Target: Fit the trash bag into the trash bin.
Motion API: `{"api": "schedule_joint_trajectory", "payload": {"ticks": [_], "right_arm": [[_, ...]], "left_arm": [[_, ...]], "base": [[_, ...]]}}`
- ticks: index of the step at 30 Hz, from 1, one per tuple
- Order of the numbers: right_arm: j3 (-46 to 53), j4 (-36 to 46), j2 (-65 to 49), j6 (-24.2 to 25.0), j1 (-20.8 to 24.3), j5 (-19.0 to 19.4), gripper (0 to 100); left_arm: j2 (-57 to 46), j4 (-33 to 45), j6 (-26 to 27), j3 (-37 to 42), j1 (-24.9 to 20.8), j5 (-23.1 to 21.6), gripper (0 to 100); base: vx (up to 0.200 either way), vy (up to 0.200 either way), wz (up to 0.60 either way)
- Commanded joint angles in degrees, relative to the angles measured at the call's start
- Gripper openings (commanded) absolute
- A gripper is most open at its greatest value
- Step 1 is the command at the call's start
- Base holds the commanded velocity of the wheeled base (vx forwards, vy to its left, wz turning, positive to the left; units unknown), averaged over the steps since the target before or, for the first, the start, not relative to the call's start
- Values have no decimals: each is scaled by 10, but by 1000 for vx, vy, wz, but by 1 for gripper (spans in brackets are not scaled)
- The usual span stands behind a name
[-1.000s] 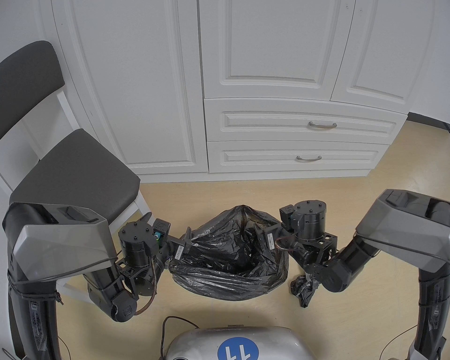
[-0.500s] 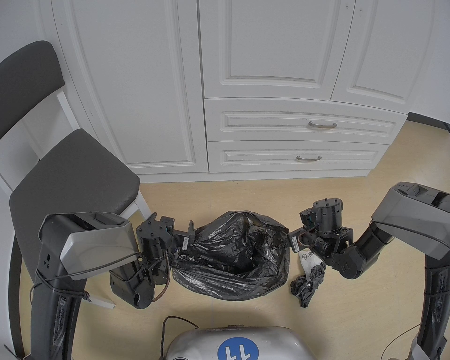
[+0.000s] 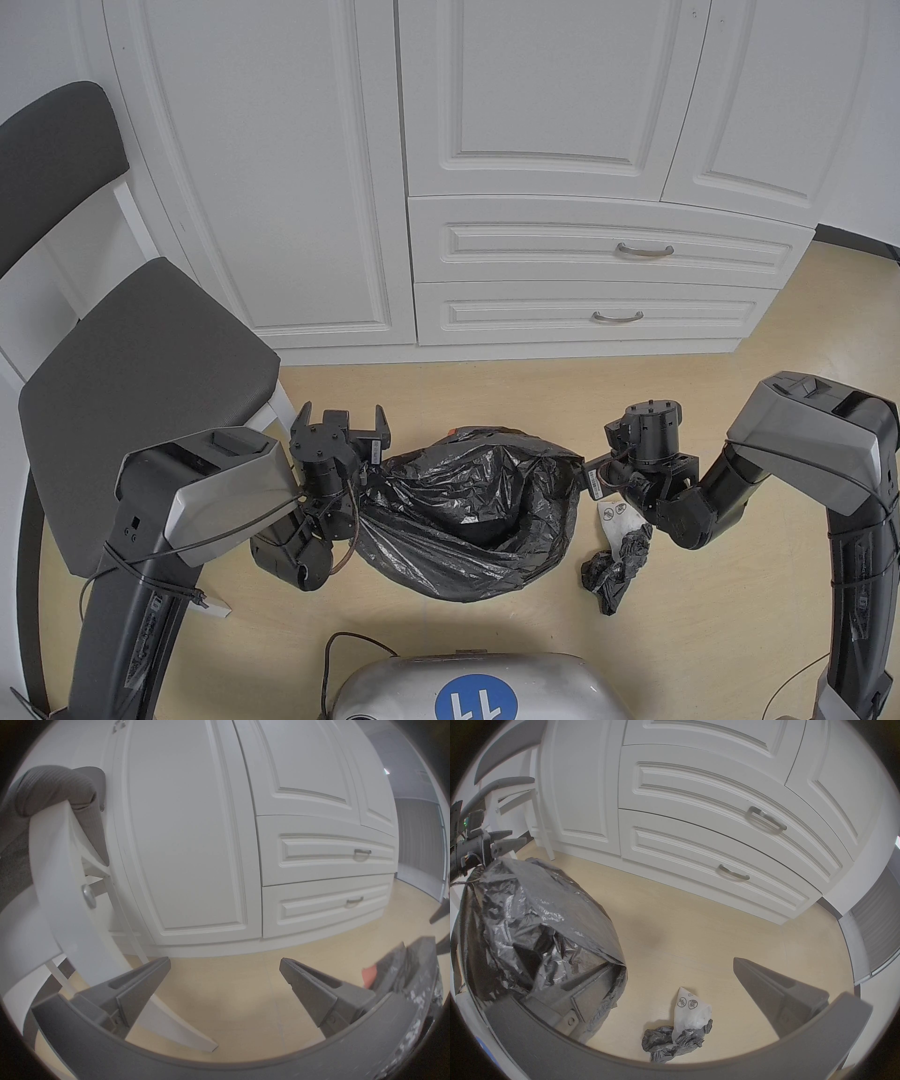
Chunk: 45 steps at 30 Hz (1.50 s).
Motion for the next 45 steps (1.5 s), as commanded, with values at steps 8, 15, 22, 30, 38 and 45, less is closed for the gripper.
{"api": "schedule_joint_trajectory", "payload": {"ticks": [8,15,22,30,38,45], "right_arm": [[-72,-1,48,43,-7,-7,100],[-85,7,69,42,-14,-12,100],[-18,71,11,28,-17,-5,100],[117,79,-72,-54,11,34,100],[181,77,-77,-71,87,47,100],[201,69,-90,-64,124,49,100]], "left_arm": [[66,-4,-18,-90,-4,14,100],[-20,-5,-47,-20,-21,20,100],[-133,-5,-52,119,-49,0,100],[-206,-5,-46,229,-72,-70,100],[-215,-5,-29,253,-72,-75,100],[-215,-4,-28,259,-72,-75,100]], "base": [[0,0,0],[0,0,0],[0,0,0],[0,0,0],[0,0,0],[0,0,0]]}}
